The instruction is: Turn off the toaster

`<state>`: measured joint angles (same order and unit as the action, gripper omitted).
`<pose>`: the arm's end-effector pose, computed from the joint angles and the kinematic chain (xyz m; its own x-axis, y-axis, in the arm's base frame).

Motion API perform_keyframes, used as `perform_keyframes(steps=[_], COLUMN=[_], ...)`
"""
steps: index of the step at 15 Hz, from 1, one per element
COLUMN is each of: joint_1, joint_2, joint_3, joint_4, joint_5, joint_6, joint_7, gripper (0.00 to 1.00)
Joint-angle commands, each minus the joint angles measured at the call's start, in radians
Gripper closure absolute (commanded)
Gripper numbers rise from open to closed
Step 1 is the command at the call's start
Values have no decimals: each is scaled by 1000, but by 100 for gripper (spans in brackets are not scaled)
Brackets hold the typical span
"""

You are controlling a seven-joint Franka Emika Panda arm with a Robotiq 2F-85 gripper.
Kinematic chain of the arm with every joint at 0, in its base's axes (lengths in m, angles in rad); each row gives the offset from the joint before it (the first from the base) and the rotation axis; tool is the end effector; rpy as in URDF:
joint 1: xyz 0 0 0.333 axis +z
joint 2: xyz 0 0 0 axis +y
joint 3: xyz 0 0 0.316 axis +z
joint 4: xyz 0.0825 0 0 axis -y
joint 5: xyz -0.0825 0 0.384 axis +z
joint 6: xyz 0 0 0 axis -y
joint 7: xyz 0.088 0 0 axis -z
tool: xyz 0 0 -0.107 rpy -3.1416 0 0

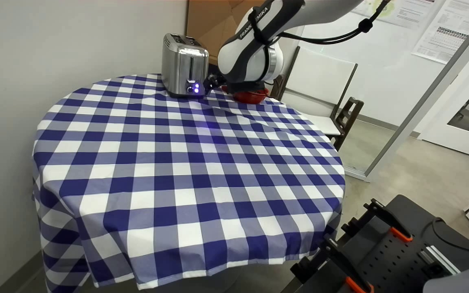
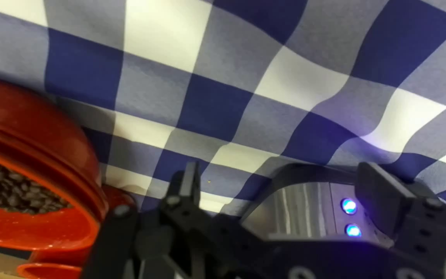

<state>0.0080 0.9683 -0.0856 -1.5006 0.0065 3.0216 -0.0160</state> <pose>0.7411 -0.0434 0.1521 0.8514 0.0121 0.5244 -0.0319 -0.9967 0.0748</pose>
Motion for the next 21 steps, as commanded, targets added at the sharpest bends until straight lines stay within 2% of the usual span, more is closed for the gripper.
perform_keyframes(steps=[1, 9, 21], joint_1=[22, 42, 57], joint_2=[71, 133, 177], joint_3=[-25, -56, -65], joint_4=[104, 196, 255], joint_5=[-4, -2, 1], joint_6=[10, -3, -12], joint_7=[47, 89, 123], gripper=[0, 0, 0])
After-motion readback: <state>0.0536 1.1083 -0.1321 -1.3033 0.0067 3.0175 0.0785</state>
